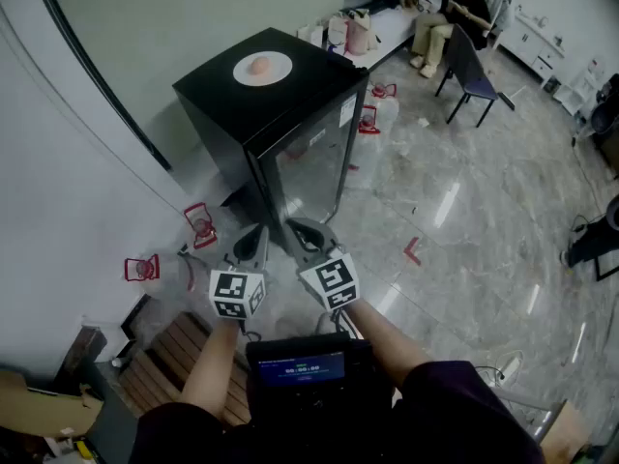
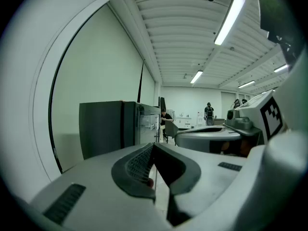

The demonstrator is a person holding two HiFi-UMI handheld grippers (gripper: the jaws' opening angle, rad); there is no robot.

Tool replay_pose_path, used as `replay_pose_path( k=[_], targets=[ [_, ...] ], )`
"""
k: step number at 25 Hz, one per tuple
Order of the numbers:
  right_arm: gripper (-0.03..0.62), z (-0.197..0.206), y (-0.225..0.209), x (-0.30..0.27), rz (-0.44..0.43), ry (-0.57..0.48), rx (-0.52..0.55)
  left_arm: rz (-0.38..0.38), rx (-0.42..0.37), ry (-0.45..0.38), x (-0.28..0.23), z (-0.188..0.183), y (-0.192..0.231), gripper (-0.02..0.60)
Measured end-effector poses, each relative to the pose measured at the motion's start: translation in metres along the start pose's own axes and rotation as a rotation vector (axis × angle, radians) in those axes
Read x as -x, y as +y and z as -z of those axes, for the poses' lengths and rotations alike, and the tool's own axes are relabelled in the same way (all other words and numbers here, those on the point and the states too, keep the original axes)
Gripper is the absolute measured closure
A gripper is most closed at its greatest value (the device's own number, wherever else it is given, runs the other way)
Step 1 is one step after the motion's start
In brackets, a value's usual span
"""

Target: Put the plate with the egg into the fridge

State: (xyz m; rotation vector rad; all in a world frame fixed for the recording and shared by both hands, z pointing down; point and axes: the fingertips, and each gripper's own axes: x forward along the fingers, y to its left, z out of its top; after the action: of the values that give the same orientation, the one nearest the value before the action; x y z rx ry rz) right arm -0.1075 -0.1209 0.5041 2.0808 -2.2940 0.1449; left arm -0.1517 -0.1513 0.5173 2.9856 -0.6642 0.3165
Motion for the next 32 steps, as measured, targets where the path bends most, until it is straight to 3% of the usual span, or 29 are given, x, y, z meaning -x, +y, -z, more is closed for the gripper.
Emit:
replay_pose_path(
  k=[7, 11, 17, 20, 25, 32],
  targets=[
    [0.586, 0.0, -0.004, -0.006, 0.004, -0.003, 0.004, -0.009, 0.011, 0.017, -0.004, 0.009, 0.007, 0.572],
    [0.585, 0.008, -0.007, -0.008, 0.021, 0.011, -0.067, -0.019, 0.019, 0.031, -0.004, 0.016, 0.011, 0.572],
    [0.582, 0.047, -0.022, -0.023, 0.15, 0.112, -0.145, 0.014, -0.018, 0.053, -0.008, 0.033, 0.024, 0.572],
    [0.575, 0.07, -0.025, -0.041, 0.215, 0.163, -0.152, 0.079, -0.053, 0.049, -0.02, 0.041, 0.033, 0.572],
    [0.513, 0.093, -0.023, -0.094, 0.323, 0.221, -0.136, 0.191, -0.084, 0.057, -0.048, 0.054, 0.067, 0.572],
    [0.513, 0.116, -0.043, -0.141, 0.576, 0.26, -0.086, 0.308, -0.09, 0.083, -0.068, 0.081, 0.115, 0.572]
  ],
)
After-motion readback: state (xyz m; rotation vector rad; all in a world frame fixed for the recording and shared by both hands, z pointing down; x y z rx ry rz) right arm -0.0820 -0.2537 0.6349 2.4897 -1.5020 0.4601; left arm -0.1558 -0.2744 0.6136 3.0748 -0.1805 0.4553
